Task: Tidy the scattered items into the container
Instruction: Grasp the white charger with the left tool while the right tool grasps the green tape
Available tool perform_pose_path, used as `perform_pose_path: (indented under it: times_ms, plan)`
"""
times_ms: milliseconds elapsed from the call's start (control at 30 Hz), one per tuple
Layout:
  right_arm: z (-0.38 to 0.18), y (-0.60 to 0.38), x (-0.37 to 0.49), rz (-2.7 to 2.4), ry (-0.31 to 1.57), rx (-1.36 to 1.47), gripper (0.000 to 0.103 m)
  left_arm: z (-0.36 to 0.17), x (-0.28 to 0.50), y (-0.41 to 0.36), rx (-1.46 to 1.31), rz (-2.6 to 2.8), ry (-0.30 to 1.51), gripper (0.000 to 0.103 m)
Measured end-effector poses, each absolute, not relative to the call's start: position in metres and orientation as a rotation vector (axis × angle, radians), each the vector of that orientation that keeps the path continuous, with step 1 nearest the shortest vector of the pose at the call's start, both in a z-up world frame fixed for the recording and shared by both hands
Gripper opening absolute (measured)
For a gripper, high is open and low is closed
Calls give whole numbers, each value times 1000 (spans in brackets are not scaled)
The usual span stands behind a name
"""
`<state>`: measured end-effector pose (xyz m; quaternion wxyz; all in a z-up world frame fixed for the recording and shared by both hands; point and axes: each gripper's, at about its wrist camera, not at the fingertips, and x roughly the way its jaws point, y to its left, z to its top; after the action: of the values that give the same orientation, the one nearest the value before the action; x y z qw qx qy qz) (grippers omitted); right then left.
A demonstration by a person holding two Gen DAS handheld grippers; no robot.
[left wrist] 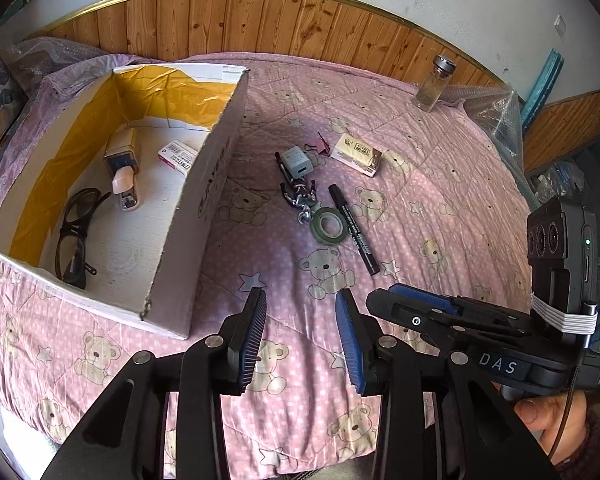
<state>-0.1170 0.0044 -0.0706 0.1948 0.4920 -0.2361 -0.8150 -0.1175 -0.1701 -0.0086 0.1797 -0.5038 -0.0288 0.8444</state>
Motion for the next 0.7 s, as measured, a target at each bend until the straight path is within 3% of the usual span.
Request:
perform_pose_path:
  times_ms: [267, 700]
  plan:
    - [-81, 20, -127, -2335, -643, 1402, 41, -18, -147, -144, -1444, 2363, -74, 46]
    - [-117, 13, -182, -2278, -665, 1459, 43, -46, -256, -123, -1516, 2380, -211, 53]
